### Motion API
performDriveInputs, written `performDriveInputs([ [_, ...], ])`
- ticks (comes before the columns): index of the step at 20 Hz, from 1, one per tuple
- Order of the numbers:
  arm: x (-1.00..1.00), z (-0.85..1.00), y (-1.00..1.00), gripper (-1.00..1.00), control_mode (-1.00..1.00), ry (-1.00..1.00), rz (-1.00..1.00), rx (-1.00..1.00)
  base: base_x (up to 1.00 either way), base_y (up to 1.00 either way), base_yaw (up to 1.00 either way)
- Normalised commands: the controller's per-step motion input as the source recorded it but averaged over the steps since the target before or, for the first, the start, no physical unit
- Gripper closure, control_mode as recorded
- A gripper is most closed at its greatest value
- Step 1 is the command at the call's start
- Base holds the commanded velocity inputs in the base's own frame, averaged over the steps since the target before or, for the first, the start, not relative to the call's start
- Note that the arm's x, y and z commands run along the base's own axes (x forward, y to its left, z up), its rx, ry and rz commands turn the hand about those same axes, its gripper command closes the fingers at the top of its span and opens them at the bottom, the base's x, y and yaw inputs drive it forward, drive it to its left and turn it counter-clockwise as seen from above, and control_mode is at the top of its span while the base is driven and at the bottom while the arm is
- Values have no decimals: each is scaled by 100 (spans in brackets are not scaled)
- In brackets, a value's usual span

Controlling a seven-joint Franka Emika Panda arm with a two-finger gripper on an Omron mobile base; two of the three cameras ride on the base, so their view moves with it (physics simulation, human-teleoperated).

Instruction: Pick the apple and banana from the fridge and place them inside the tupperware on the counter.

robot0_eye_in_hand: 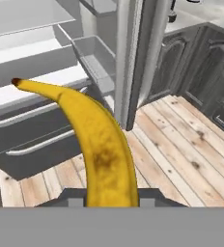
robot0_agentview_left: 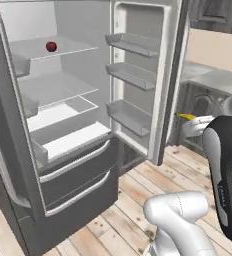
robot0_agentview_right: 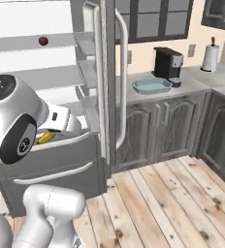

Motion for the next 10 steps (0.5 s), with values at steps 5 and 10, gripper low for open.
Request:
performDriveInputs([
  [5,0,0,0,100,100,0,0,0,-35,-8,-100],
  [10,0,0,0,100,100,0,0,0,32,-43,-79],
])
